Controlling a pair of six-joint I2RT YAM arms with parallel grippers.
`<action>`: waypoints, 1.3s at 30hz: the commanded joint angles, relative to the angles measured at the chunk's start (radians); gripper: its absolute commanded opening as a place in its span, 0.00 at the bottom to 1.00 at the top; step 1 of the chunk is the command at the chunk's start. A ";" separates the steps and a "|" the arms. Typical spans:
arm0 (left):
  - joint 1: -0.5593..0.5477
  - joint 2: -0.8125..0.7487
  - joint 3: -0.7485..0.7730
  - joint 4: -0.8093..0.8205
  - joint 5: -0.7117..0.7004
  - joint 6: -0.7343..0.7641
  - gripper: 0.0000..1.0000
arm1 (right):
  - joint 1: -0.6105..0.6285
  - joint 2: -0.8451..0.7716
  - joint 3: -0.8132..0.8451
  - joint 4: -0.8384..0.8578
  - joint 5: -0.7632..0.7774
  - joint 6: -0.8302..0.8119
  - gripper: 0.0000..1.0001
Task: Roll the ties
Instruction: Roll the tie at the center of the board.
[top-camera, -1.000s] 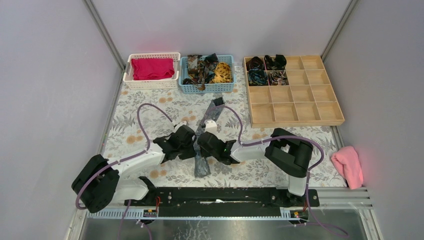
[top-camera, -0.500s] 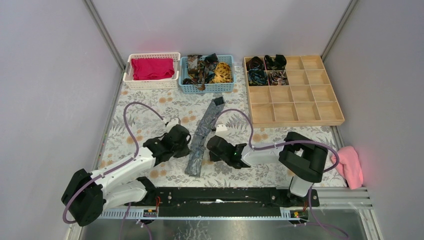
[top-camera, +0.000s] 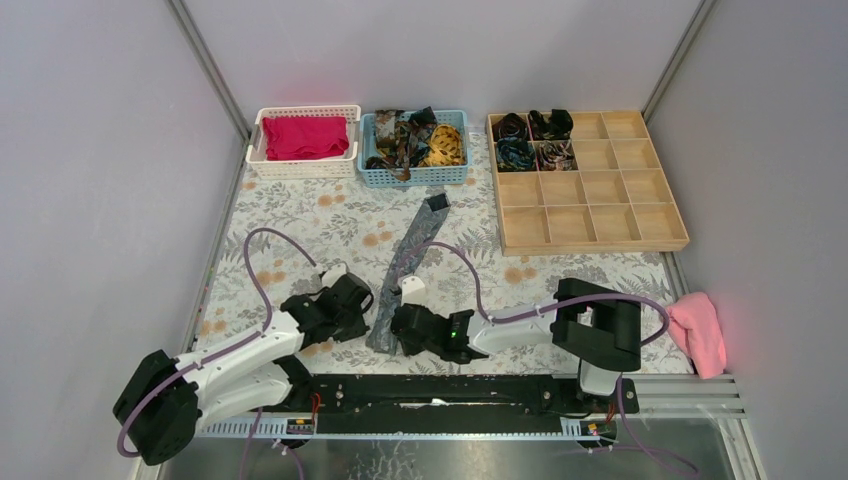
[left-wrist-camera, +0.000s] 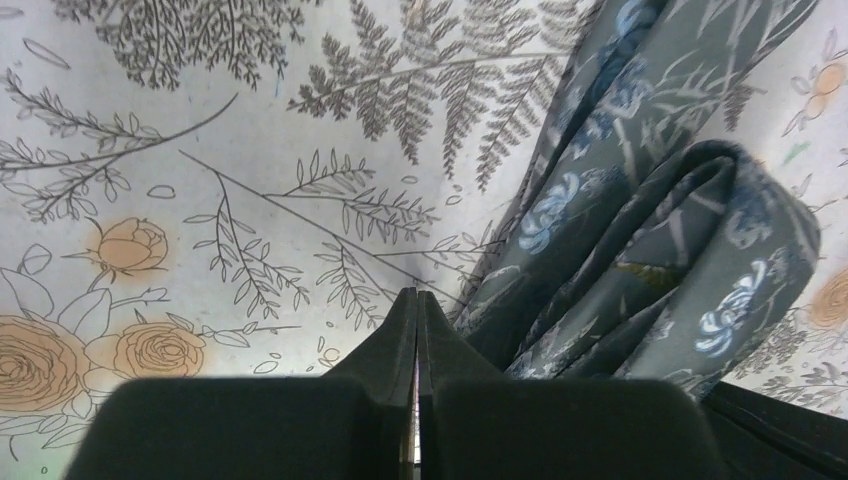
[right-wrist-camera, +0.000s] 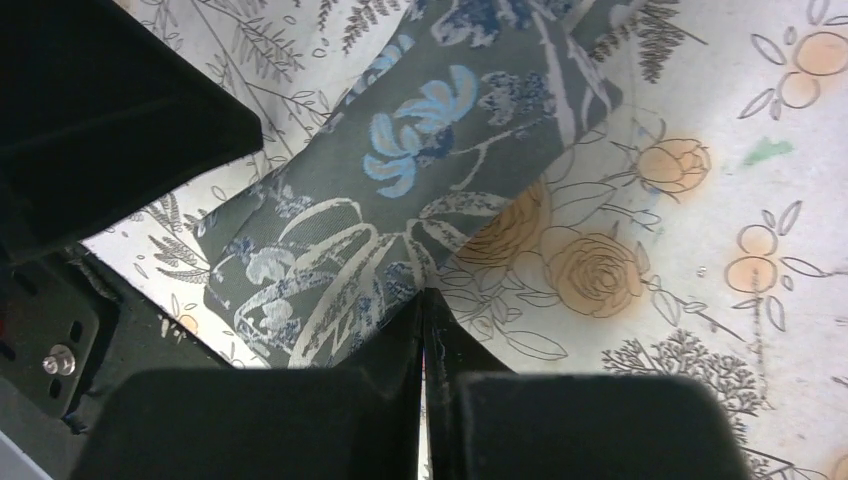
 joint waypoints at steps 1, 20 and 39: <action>-0.022 -0.022 -0.040 -0.004 0.009 -0.042 0.00 | 0.027 0.078 -0.011 -0.147 -0.069 -0.009 0.00; -0.231 0.019 -0.029 0.022 -0.035 -0.166 0.00 | 0.045 0.130 0.098 -0.223 -0.070 -0.033 0.00; -0.230 -0.200 0.240 -0.300 -0.340 -0.192 0.10 | 0.108 -0.183 0.171 -0.701 0.296 -0.200 0.56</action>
